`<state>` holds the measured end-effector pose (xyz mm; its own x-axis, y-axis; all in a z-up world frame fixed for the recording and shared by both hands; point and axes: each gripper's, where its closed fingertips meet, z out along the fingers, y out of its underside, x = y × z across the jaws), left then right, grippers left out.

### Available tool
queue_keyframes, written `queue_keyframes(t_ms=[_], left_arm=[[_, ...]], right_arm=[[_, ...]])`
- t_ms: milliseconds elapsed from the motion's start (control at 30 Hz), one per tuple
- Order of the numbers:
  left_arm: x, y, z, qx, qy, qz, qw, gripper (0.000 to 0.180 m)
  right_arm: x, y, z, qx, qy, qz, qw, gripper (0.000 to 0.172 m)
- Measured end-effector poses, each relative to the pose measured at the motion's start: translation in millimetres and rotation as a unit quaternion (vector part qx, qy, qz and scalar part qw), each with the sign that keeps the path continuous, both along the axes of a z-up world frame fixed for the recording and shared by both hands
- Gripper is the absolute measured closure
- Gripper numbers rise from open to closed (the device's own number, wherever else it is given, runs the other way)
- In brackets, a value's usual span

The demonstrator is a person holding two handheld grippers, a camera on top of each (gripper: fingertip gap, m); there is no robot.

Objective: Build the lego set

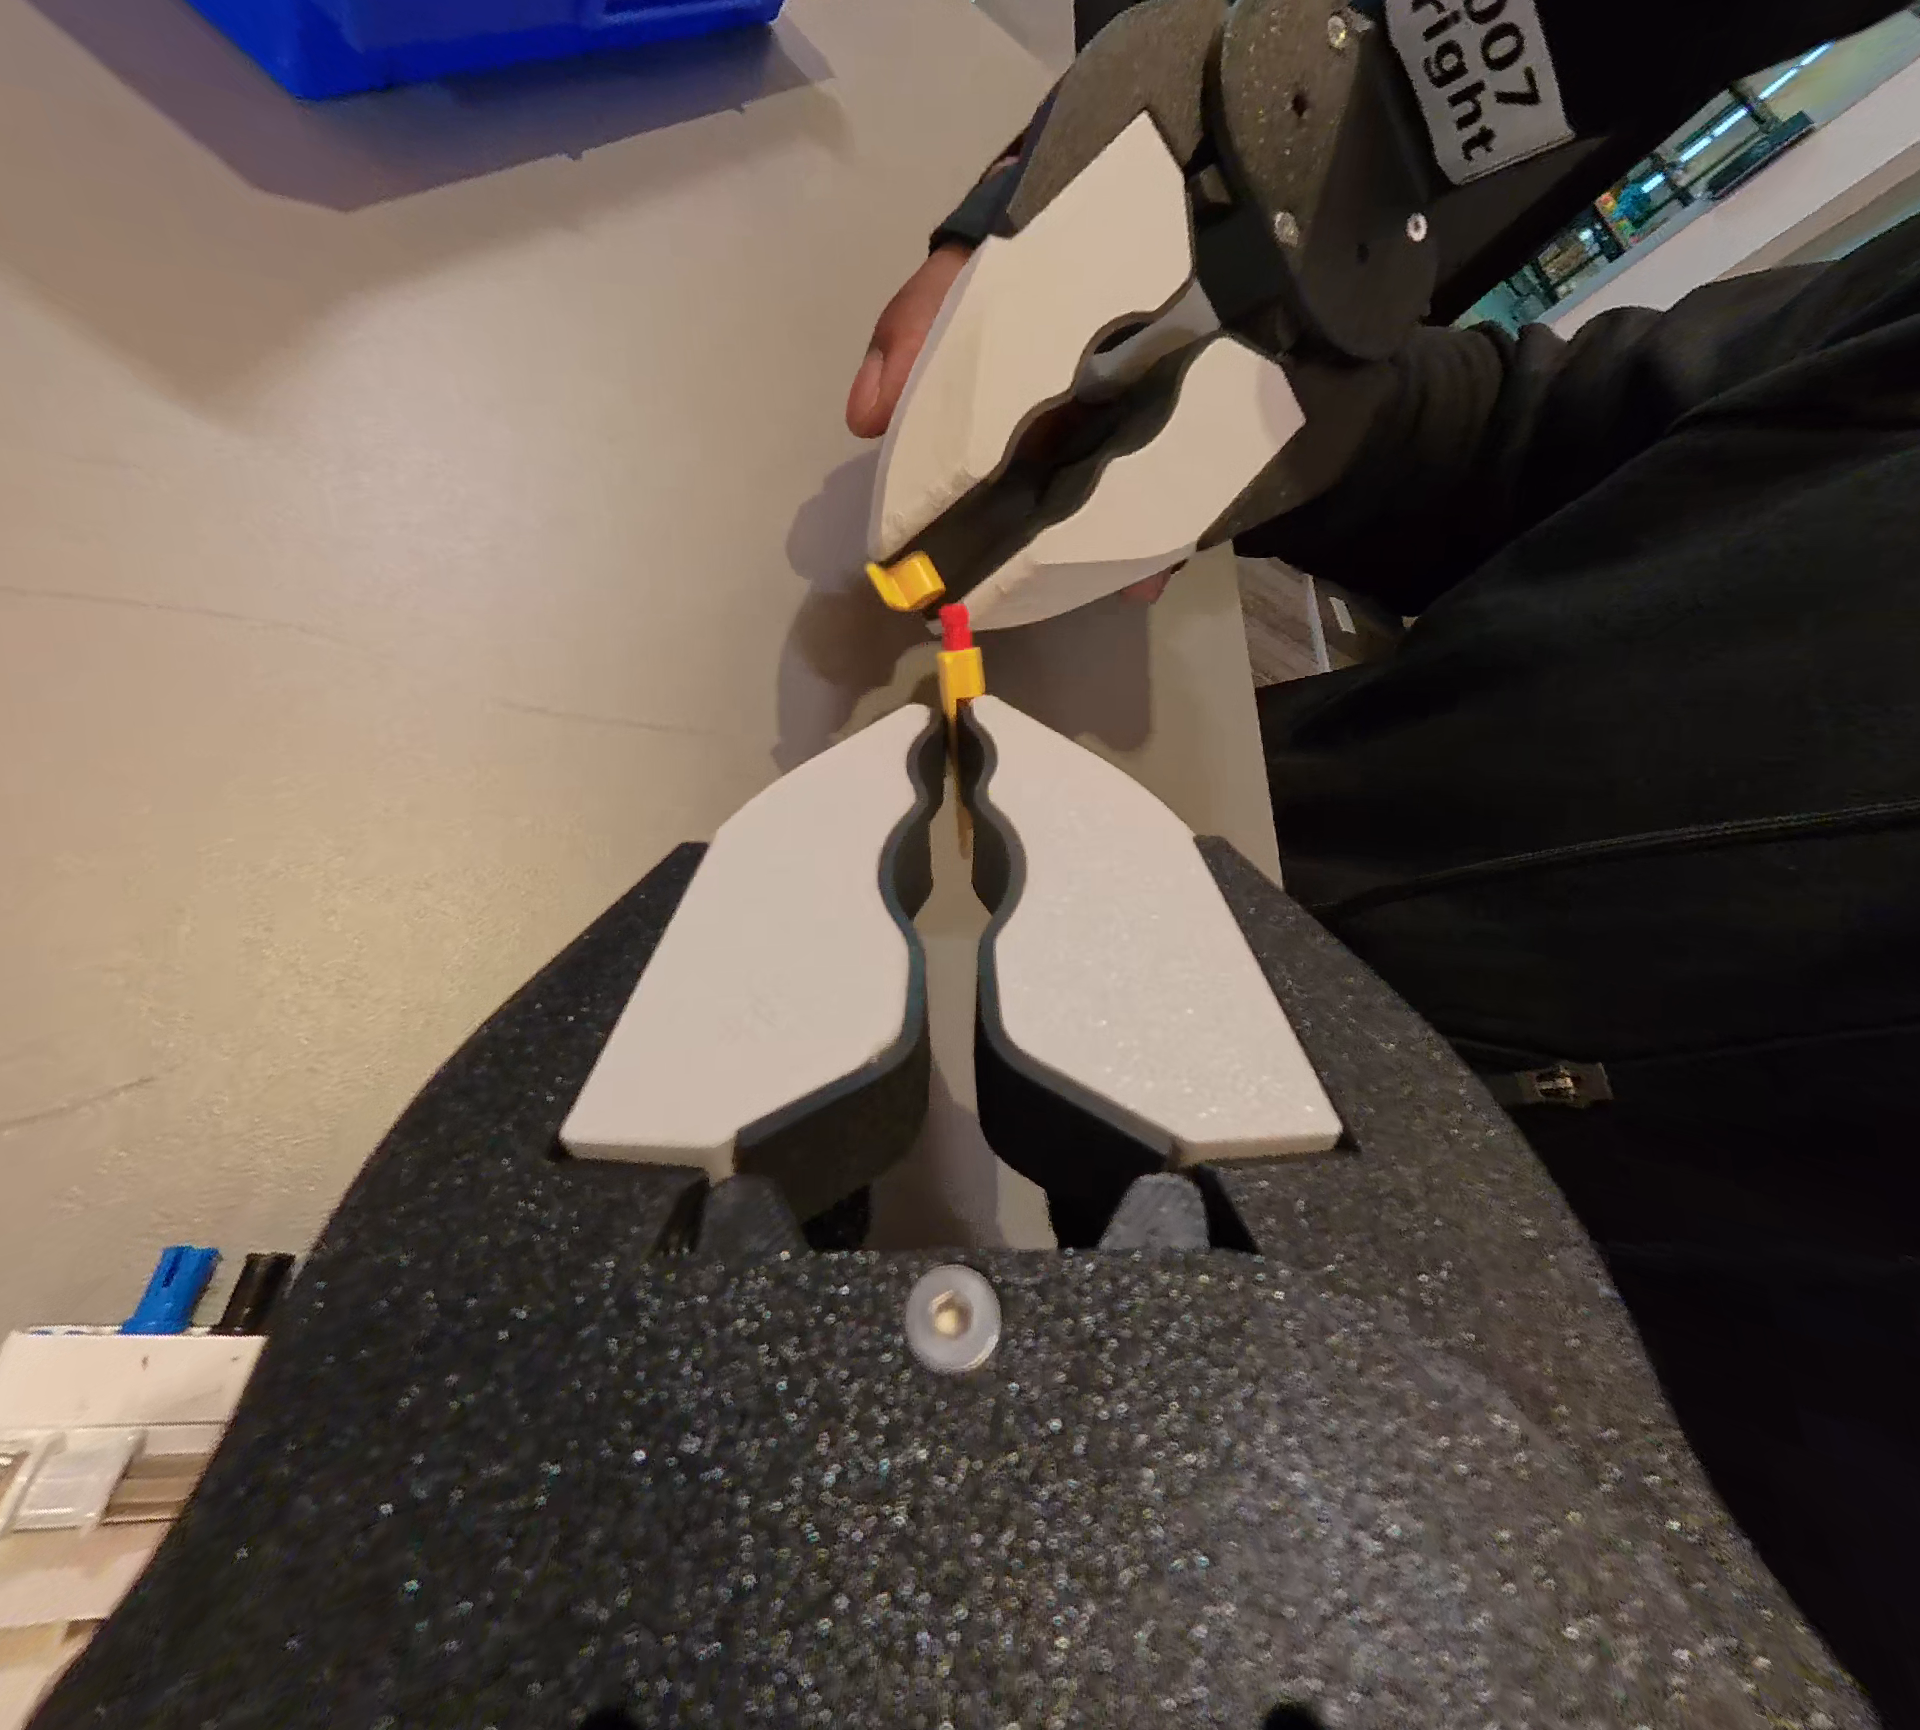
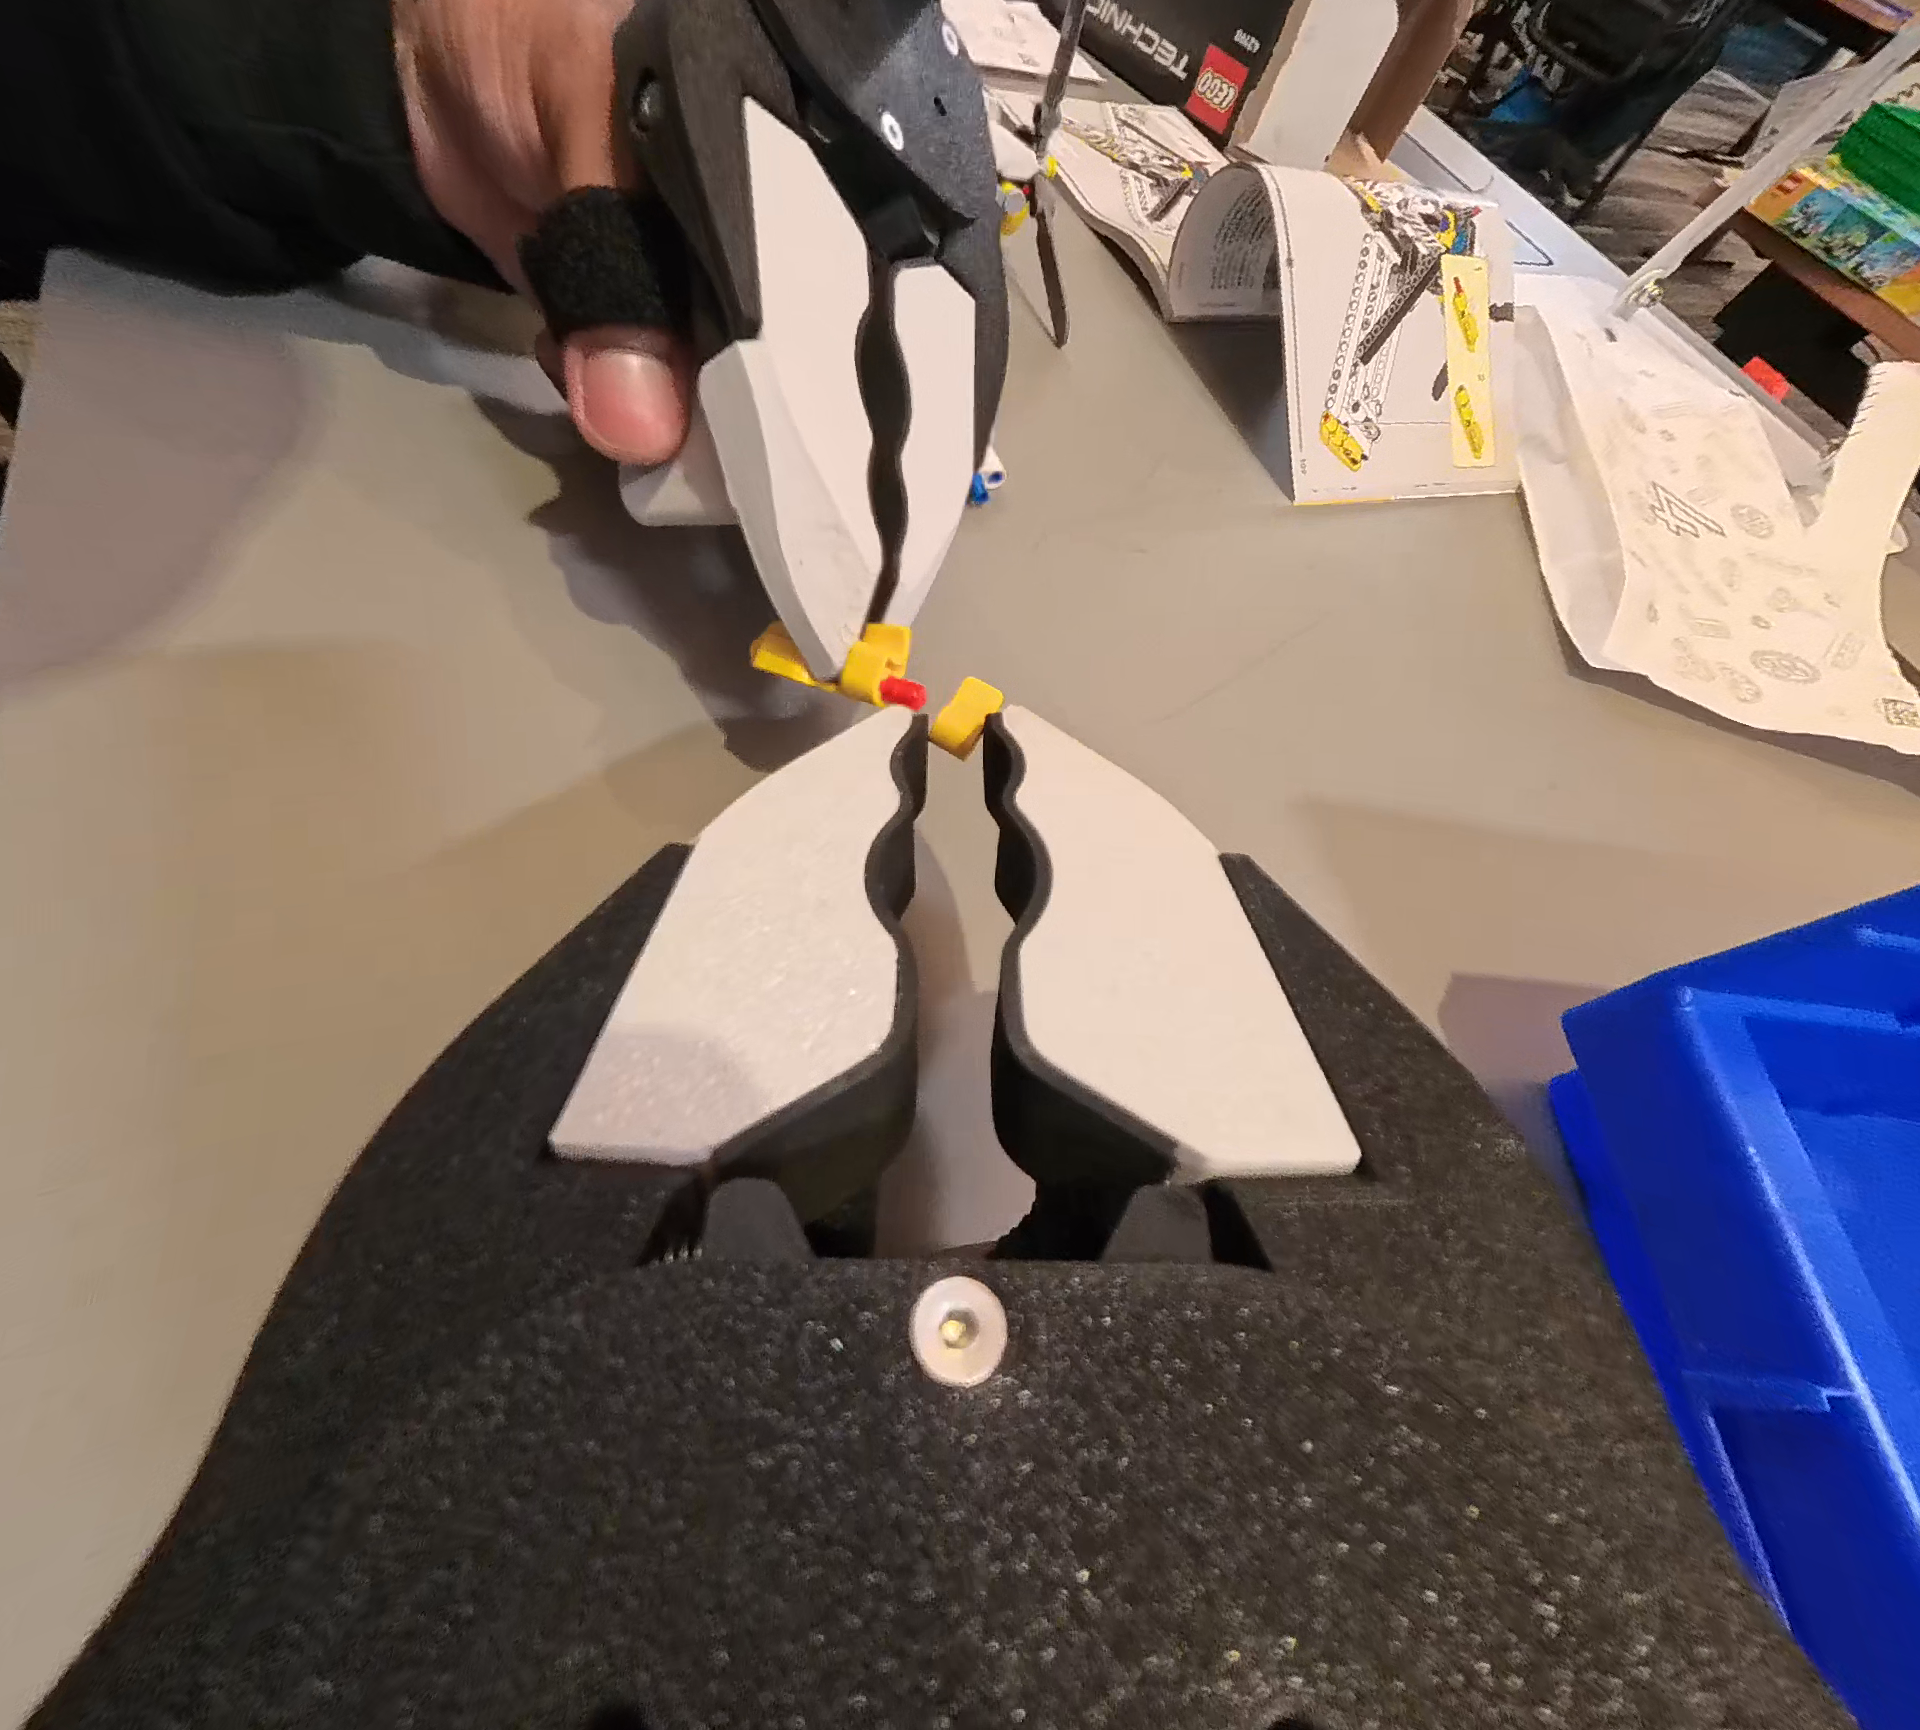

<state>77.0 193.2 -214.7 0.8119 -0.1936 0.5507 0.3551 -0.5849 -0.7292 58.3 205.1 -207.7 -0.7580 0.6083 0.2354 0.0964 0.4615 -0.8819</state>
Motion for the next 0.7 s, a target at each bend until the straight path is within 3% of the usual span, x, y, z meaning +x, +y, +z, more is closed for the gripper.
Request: queue_keyframes(t_ms=[333,700], left_arm=[[5.4,-4.1,7.1,0.013,-0.033,-0.021,0.999,0.179],[5.3,-5.1,2.7,0.001,-0.010,-0.022,1.000,0.179]], right_arm=[[7.8,-6.7,9.0,-0.042,-0.006,0.038,0.998,0.162],[9.0,-7.6,4.9,-0.015,0.008,0.030,0.999,0.161]])
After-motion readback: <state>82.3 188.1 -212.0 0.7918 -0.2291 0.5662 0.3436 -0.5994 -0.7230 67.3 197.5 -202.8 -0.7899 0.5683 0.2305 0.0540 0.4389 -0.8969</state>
